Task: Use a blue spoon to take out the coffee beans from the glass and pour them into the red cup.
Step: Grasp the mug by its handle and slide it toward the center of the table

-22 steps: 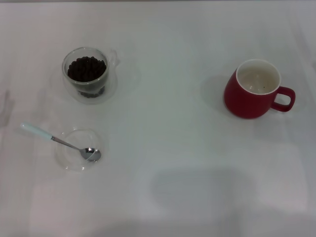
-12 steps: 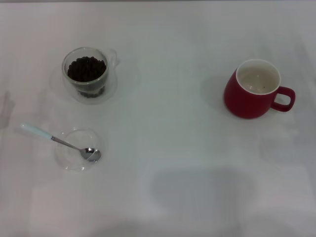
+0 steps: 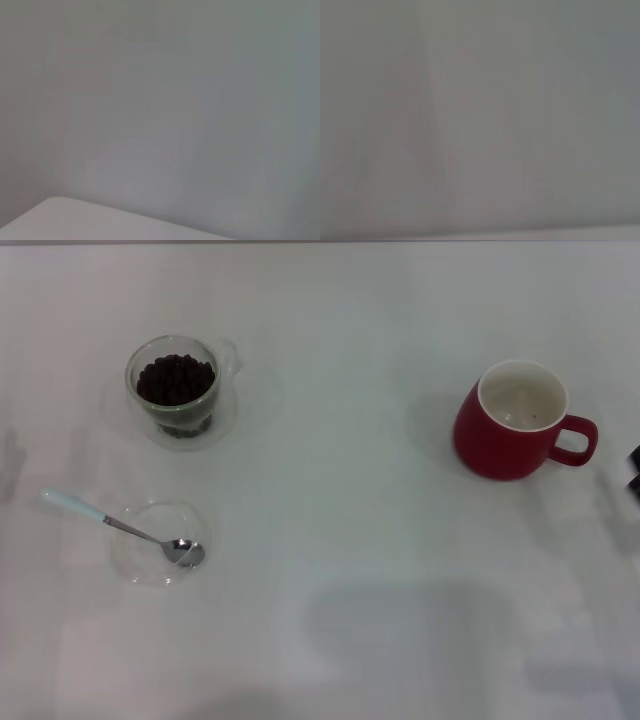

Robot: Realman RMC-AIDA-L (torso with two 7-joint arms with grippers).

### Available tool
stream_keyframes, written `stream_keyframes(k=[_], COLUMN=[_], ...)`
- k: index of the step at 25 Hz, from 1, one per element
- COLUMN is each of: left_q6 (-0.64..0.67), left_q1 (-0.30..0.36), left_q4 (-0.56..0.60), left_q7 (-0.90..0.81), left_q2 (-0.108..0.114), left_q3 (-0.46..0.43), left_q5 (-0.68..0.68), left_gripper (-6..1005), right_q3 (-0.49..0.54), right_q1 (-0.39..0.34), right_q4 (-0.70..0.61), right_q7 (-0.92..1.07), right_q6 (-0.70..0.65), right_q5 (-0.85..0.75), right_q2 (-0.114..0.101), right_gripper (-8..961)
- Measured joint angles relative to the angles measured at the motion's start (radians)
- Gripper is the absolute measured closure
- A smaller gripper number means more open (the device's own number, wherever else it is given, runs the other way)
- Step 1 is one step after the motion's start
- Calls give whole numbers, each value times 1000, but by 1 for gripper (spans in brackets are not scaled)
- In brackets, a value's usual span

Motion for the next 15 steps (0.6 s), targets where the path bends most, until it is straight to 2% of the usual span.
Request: stream_keyframes(k=[5, 15], left_q6=[0, -1], left_q1=[-6, -16], left_q4=[6, 7], left_q7=[0, -1], left_q2=[1, 2], left_q3=[0, 0], left_q5=[-2, -3], left_gripper=[138, 138], right_q3=[-90, -84], right_q1=[5, 100], right_q4=[3, 7], right_q7=[-3, -19], right_q6=[42, 167], right_q5=[-1, 3], right_q2=[0, -3], right_gripper=[145, 168])
